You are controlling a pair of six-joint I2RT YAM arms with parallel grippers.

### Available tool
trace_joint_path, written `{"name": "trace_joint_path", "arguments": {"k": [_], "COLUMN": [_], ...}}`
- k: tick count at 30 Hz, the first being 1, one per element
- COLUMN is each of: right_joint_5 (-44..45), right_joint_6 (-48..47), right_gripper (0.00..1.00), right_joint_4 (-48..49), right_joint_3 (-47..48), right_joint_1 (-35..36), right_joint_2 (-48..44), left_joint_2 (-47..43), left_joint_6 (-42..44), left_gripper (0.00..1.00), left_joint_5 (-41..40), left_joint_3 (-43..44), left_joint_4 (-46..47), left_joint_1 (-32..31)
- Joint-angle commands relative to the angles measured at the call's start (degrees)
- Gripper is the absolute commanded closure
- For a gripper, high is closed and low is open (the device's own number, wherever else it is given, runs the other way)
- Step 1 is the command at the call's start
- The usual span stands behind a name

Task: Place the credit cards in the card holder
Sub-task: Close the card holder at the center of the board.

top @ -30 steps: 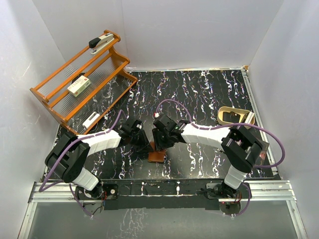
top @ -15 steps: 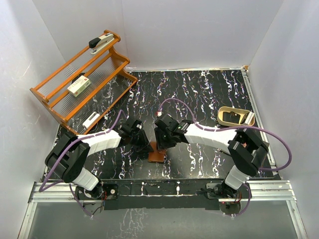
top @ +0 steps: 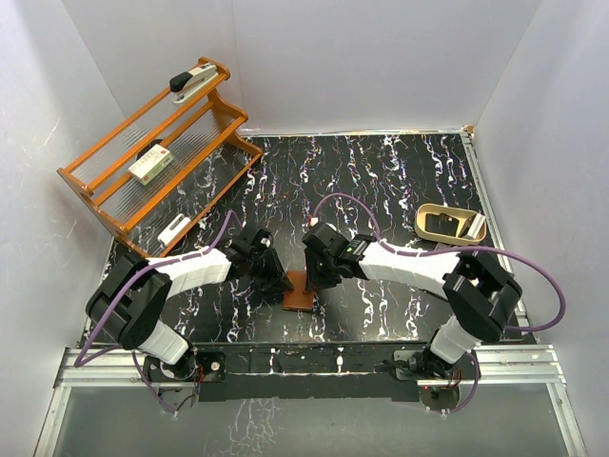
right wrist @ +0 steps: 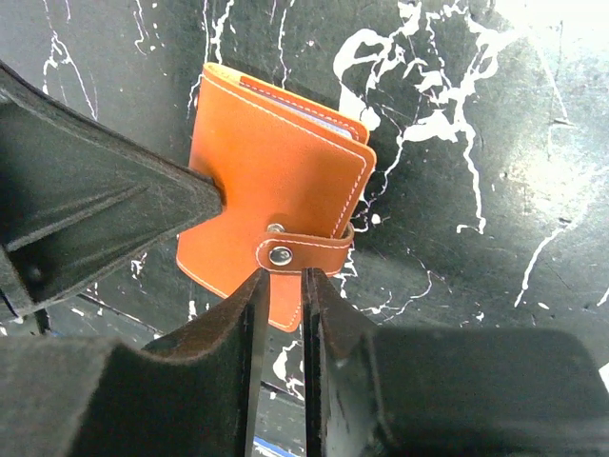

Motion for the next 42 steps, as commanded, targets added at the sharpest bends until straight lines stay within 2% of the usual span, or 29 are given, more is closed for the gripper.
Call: {"name": "trace_joint_path", "arguments": {"k": [1, 42], "right_joint_5": [-0.15, -1.68], "right_joint_6": [1.07, 1.69], "right_gripper": [0.82, 0.89], "right_joint_4": [4.71, 7.27], "right_joint_3": [0.7, 1.26], "right_joint_1": [0.09, 0.22], "right_joint_2": [0.9, 4.63], "left_joint_2": [-0.25, -0.05], "left_joint_6": [0.06, -0.04], "left_gripper": [0.93, 0.93], "left_joint_5": [-0.71, -0.55], "left_joint_3": [-1.37, -1.43], "left_joint_4": [-1.51, -1.07], "left_joint_1": [-0.12, -0.13]}}
